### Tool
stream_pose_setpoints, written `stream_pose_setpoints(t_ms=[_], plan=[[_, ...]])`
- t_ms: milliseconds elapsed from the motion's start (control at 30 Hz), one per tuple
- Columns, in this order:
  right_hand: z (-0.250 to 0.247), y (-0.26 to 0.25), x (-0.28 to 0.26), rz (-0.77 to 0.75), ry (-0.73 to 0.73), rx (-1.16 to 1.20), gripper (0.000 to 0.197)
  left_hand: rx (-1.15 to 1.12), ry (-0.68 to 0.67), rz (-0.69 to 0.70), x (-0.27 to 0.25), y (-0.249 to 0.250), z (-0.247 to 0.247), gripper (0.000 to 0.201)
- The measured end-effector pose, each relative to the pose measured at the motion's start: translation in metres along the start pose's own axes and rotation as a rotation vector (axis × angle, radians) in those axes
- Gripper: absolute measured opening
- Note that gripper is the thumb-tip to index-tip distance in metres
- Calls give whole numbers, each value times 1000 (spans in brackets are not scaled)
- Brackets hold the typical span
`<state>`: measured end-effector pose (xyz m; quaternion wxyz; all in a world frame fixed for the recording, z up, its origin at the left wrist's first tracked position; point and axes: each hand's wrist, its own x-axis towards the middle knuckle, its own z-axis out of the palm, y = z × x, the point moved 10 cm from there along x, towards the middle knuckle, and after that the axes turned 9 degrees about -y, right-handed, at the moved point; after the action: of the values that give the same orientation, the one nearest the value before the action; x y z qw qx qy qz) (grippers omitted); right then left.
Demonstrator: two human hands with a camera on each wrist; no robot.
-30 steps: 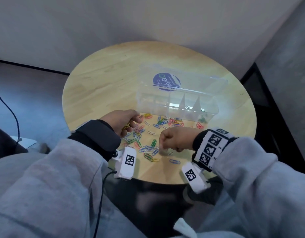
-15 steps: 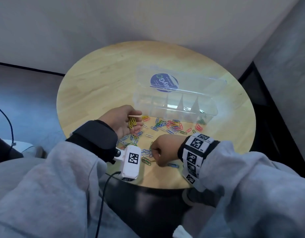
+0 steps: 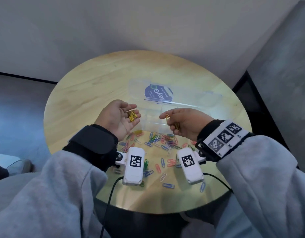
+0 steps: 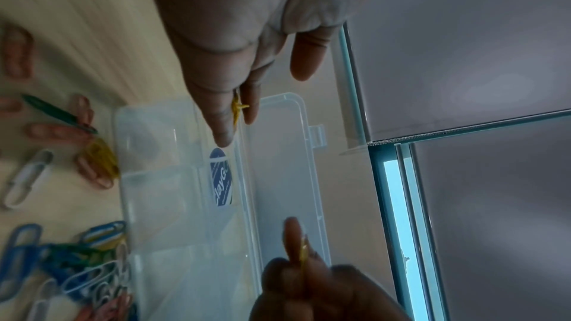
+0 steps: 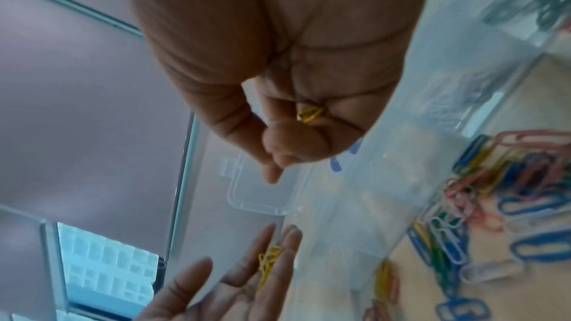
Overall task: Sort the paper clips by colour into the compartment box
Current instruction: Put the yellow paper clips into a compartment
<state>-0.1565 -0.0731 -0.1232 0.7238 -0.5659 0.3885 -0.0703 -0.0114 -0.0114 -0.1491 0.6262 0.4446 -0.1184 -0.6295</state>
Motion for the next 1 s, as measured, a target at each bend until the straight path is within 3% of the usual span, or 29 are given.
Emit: stream_pose_setpoints(t_ms=[233,367,533,800,1000], plan=[[-36,-8,9,-55,170,429,23,-34,-160,-63,14,-15,42,37],[-55,2,10,-8,191,406,20,-47,-200,-113,22,-32,60,38],[-54,6,17,5,95,449,23,-82,-229,-137,31,-44,72,36],[-47,7,14,-8,49,426,27,-50,-301,-55,24,-36,95,51],[-50,6,1,-48,52,265,30,103,-259,21,23,-19,78,29]])
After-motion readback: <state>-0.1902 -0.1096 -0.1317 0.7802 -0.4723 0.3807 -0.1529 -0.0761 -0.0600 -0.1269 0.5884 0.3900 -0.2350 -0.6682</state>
